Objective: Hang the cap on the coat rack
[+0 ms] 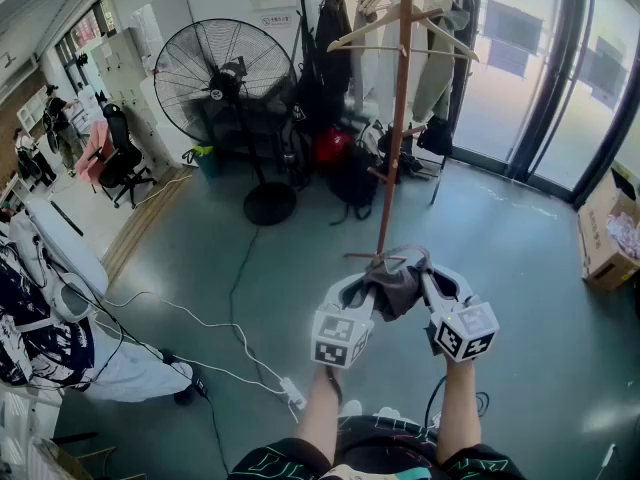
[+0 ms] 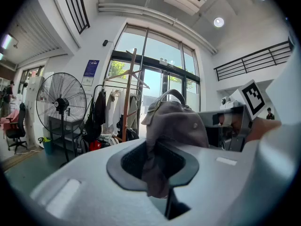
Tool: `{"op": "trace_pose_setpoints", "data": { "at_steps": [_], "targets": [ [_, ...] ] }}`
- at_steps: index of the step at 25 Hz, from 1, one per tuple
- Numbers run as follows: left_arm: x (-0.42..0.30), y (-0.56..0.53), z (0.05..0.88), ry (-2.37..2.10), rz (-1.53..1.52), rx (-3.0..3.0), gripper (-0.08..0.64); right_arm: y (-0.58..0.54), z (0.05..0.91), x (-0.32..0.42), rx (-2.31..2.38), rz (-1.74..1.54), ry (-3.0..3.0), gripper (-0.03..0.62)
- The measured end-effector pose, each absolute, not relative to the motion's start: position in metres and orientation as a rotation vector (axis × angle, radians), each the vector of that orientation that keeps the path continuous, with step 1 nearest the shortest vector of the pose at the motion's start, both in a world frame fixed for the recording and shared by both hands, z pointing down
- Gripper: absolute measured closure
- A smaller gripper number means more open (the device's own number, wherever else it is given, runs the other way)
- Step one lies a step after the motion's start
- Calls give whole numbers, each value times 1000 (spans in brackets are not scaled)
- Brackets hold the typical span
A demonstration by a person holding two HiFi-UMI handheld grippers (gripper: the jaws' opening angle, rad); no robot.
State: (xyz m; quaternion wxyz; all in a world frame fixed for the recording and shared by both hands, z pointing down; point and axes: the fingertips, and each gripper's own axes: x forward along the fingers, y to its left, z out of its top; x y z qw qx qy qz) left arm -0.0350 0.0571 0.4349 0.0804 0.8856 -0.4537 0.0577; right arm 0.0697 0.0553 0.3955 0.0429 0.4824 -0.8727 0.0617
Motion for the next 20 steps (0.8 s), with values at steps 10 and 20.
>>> {"op": "trace_pose_setpoints", "data": {
  "at_steps": [10, 20],
  "targets": [
    [-38, 49, 442, -1312, 150, 2671, 500, 48, 407, 70, 1542, 189, -2611, 581],
    [-43, 27, 445, -1298, 128, 2663, 500, 28, 410, 66, 1540, 188, -2592, 581]
  ]
}}
